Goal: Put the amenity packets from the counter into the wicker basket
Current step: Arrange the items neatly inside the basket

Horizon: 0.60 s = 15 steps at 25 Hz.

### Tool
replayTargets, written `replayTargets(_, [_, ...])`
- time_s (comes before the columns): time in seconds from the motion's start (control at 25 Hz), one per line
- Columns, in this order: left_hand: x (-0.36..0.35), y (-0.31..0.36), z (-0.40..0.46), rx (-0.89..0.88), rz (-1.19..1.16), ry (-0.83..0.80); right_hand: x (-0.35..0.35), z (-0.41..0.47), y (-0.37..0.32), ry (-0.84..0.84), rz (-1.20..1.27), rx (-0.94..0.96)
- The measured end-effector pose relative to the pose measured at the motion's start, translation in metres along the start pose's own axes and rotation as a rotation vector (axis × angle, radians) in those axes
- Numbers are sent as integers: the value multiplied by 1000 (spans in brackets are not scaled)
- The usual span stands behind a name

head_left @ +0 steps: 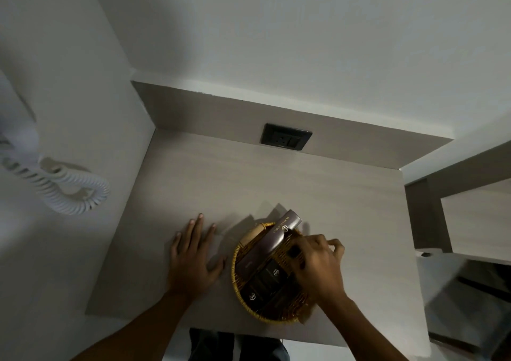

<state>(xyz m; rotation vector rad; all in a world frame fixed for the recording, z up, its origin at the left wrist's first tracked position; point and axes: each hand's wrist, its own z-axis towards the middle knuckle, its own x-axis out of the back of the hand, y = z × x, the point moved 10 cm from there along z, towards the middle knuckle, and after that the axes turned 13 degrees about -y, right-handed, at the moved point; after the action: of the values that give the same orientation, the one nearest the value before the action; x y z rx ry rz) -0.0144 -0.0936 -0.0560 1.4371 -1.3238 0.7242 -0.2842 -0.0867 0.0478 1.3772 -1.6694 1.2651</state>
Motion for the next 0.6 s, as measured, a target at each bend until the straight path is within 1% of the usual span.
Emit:
replayTargets(0.12, [0, 1, 0, 11, 9, -3, -15, 4, 0, -40, -75, -34])
replayTargets(0.24, [-1, 1, -1, 14, 5, 2, -26, 6, 1, -87, -82, -61])
replayTargets(0.44, [2, 1, -2, 20, 6, 8, -23, 6, 7, -30, -37, -118])
replayTargets(0.6, [1, 1, -1, 28, 2, -5, -22, 2, 2, -21, -12, -65])
